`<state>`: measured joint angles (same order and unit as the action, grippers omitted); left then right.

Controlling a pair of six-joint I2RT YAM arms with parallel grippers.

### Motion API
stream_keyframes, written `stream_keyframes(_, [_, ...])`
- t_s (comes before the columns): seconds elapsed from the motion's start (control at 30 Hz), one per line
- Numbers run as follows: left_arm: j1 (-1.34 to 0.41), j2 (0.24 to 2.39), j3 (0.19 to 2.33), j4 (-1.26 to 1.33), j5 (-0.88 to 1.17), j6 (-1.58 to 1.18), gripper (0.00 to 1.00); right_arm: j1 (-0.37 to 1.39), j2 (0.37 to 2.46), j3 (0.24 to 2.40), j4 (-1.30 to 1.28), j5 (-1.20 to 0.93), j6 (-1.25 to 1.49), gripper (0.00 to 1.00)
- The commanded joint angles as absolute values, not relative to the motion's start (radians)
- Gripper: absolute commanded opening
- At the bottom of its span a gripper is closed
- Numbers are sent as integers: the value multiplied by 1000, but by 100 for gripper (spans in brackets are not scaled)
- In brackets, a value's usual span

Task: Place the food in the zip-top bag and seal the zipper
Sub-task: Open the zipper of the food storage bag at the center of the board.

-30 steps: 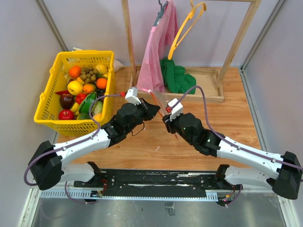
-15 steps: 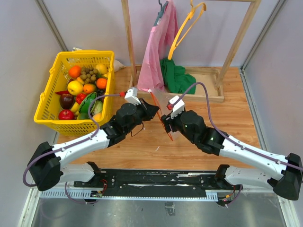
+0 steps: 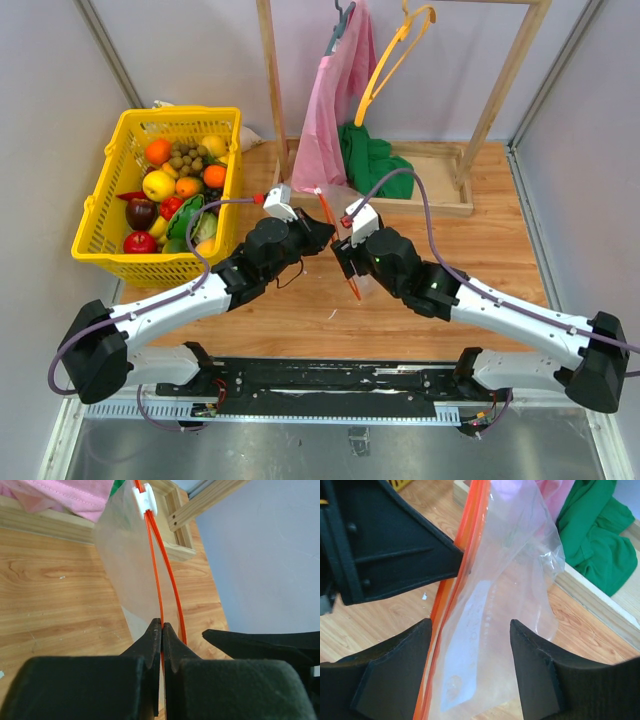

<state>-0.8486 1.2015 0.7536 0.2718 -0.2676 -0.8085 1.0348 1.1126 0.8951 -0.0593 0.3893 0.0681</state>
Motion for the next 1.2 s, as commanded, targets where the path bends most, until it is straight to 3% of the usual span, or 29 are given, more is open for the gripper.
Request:
stream_keyframes(0.0, [-858, 1177, 786, 276, -272, -795, 0, 1060, 1144, 939, -92, 485, 79, 65])
stream_keyframes(0.7, [-859, 1165, 775, 273, -274, -802, 0, 1058, 1195, 911, -98, 588, 55, 51])
stream_keyframes(0.8, [-858, 1164, 775, 267, -276, -800, 0, 1059, 1194, 912, -103, 604, 43, 42])
stream_keyframes(1.03, [-859, 1148, 772, 226, -291, -785, 0, 1058, 1111, 909, -118, 710, -7, 3])
stream_keyframes(1.17, [-859, 1141, 781, 171, -296, -770, 0, 1059, 1073, 904, -113, 776, -26, 1])
